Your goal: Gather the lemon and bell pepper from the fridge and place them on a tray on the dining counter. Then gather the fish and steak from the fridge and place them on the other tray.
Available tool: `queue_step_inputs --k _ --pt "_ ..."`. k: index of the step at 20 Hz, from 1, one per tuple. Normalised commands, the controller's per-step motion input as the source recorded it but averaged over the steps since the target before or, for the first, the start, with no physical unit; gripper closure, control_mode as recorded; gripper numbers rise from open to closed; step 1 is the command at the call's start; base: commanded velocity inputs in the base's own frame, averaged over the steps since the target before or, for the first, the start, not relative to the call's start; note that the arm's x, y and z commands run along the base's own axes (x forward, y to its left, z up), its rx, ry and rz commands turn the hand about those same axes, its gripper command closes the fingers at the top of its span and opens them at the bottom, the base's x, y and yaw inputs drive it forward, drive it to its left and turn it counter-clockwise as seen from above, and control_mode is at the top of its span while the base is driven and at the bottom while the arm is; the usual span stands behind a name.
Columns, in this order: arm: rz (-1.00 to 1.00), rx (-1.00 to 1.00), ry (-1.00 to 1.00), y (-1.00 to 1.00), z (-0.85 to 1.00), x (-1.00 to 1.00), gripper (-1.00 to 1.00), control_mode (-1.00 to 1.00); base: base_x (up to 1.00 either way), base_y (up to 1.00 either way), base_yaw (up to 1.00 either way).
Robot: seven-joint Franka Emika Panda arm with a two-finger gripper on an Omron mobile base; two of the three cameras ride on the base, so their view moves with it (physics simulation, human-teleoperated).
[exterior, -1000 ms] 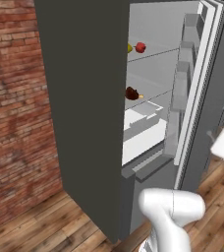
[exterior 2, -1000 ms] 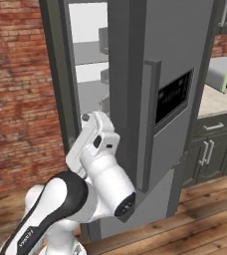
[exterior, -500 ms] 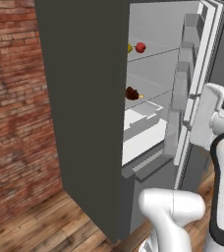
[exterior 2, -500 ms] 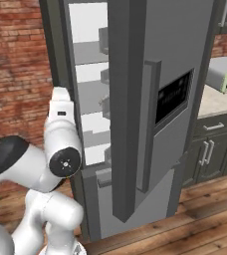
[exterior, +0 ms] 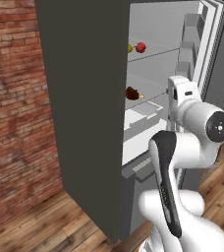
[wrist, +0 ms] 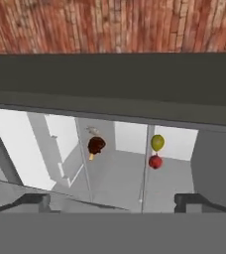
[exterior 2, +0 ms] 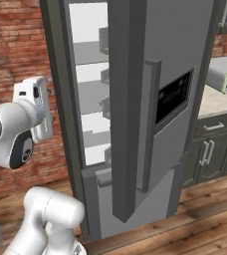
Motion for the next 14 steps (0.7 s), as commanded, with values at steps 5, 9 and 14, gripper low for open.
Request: queue_step_inputs --k 5,9,14 --pt "-0.47 -0.25 0.18 0.03 0.00 0.35 -1.00 -1.00 0.00 0.00 0.00" --pt "-0.38 -0.20 0.27 0.00 0.06 0.41 -1.00 -1.00 0.00 0.00 0.00" --pt "-0.22 -0.18 0.23 -0.21 0.03 0.46 -1.00 -1.00 0.00 0.00 0.00"
